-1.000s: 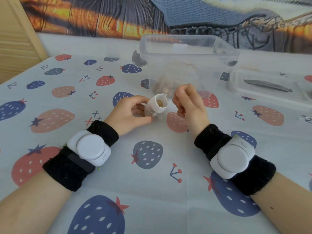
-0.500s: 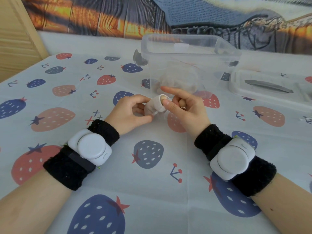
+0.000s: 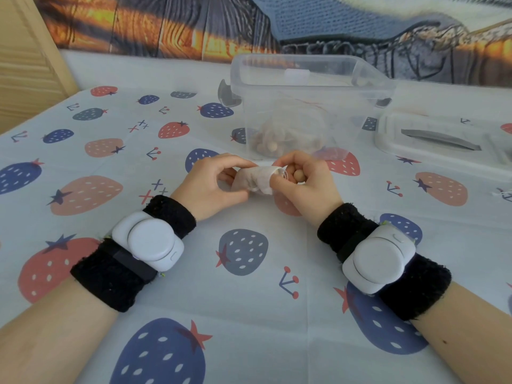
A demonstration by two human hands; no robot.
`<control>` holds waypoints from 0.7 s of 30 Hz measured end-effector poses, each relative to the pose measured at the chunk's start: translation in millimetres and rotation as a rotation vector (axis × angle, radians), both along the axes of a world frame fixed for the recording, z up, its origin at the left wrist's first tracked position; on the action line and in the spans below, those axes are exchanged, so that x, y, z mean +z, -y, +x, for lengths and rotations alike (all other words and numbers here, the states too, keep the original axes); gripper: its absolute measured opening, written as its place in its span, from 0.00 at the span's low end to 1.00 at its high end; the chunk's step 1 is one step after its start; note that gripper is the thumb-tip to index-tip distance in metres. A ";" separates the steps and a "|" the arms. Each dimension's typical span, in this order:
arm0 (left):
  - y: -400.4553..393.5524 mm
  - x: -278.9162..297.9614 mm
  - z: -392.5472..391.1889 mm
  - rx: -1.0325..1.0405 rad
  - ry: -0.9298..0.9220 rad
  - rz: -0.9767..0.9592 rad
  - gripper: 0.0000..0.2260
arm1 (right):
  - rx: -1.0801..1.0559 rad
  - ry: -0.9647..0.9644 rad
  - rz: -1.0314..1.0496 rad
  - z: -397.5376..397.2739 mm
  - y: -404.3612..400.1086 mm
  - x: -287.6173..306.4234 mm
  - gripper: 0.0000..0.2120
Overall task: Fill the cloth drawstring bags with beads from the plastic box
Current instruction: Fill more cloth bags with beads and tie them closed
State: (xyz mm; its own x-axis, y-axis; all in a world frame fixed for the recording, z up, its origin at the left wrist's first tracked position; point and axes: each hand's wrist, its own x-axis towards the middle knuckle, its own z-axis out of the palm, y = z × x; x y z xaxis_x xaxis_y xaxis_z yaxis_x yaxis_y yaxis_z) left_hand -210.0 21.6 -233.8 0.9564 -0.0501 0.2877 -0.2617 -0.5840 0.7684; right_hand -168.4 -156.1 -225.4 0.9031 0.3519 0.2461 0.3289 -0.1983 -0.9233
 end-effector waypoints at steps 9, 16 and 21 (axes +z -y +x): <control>-0.3 3.2 -0.3 0.026 -0.010 -0.057 0.17 | 0.105 -0.156 0.075 -2.0 0.5 2.3 0.11; 0.7 2.9 0.3 0.002 -0.006 -0.065 0.13 | 0.100 -0.313 0.095 -2.3 1.7 8.6 0.07; 1.1 3.8 0.1 -0.010 -0.013 -0.097 0.13 | 0.082 -0.336 0.081 -2.2 2.6 10.7 0.02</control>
State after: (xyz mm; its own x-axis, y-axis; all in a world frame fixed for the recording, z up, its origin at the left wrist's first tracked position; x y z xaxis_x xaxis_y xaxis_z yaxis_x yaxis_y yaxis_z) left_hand -209.8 20.5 -230.0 0.9598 -0.0322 0.2789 -0.2565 -0.5045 0.8245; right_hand -170.6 -158.7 -214.6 0.9078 0.4184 -0.0294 0.0164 -0.1054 -0.9943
